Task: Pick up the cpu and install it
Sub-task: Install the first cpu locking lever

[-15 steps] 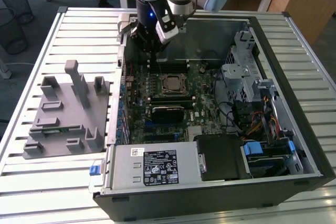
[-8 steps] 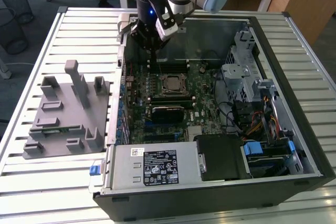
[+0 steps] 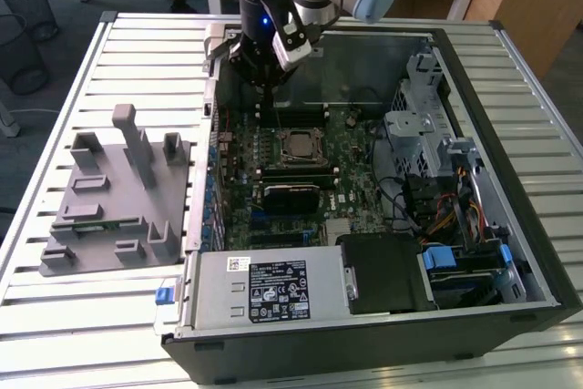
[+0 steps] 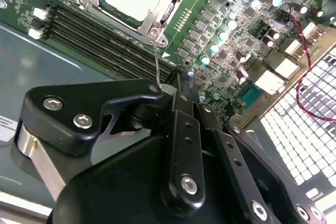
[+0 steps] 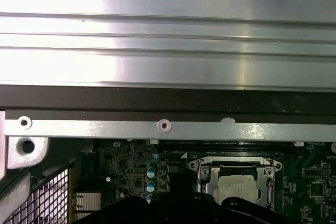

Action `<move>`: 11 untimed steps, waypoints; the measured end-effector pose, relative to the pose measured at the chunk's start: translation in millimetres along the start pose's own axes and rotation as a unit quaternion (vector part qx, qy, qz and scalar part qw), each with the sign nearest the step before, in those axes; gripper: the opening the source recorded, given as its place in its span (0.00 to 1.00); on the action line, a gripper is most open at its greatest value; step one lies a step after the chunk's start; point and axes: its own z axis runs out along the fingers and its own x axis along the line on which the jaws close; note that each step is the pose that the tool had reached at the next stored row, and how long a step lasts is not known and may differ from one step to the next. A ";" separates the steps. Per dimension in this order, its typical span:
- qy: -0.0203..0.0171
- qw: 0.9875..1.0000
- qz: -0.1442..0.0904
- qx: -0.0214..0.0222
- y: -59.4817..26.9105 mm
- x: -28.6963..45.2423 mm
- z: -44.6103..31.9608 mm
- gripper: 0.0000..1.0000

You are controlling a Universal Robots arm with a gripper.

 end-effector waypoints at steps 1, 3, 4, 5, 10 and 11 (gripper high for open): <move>0.000 1.000 0.000 0.000 0.0 -1.0 0.1 0.11; 0.000 1.000 0.000 0.000 0.0 -4.4 0.5 0.11; 0.000 1.000 0.000 0.000 0.1 -6.7 0.7 0.11; 0.000 1.000 0.000 0.000 0.1 -9.4 1.0 0.11; 0.000 1.000 0.000 0.000 0.0 -26.2 2.4 0.11; 0.001 1.000 0.000 0.000 0.0 -29.3 2.7 0.11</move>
